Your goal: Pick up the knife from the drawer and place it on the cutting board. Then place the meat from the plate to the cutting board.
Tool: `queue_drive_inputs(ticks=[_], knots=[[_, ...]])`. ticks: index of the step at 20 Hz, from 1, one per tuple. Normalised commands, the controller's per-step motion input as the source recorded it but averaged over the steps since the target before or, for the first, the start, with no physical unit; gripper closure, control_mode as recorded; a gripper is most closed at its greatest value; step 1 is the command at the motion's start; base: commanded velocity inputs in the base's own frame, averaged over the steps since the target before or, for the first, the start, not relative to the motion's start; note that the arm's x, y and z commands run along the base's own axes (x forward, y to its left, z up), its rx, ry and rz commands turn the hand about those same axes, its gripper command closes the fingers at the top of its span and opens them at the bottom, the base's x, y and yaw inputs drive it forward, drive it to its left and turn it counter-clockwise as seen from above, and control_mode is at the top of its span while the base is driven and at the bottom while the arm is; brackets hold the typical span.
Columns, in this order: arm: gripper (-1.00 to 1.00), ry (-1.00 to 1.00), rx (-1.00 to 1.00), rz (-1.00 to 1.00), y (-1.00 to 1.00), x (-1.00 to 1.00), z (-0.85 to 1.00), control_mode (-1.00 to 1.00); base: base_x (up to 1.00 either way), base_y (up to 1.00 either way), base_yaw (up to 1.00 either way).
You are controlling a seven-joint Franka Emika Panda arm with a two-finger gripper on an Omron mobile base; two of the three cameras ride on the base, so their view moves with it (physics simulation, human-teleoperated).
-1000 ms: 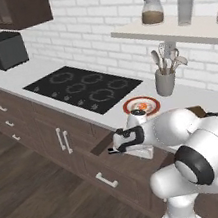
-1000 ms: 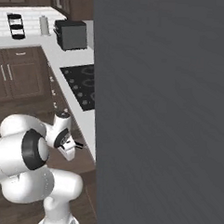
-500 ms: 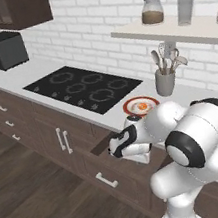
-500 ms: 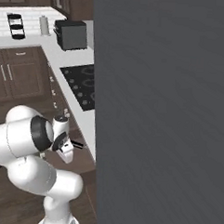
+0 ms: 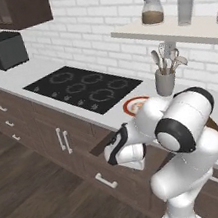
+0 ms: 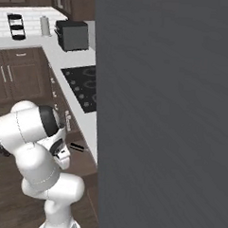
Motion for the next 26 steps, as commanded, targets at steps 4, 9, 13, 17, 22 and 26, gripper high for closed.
queue_drive_inputs(ticks=[4, 9, 13, 17, 22, 26], knots=[[-1.00, 0.00, 0.02, 0.00, 0.37, -0.26, -0.26, -1.00, 0.00, 0.00, 0.00], [-1.00, 0.03, 0.05, 0.00, 0.50, -0.45, -0.20, -1.00, 0.00, 0.00, 0.00], [-1.00, 0.03, 0.07, 0.00, 0.62, -0.59, -0.13, -1.00, 0.00, 0.00, 0.00], [-1.00, 0.00, 0.07, 0.00, 0.71, -0.58, 0.00, -1.00, 0.00, 0.00, 0.00], [-1.00, 0.00, 0.04, 0.00, 0.73, -0.57, 0.00, -1.00, 0.00, 0.00, 0.00], [-1.00, 0.00, 0.01, 0.00, 0.65, -0.54, 0.14, -1.00, 0.00, 0.00, 0.00]])
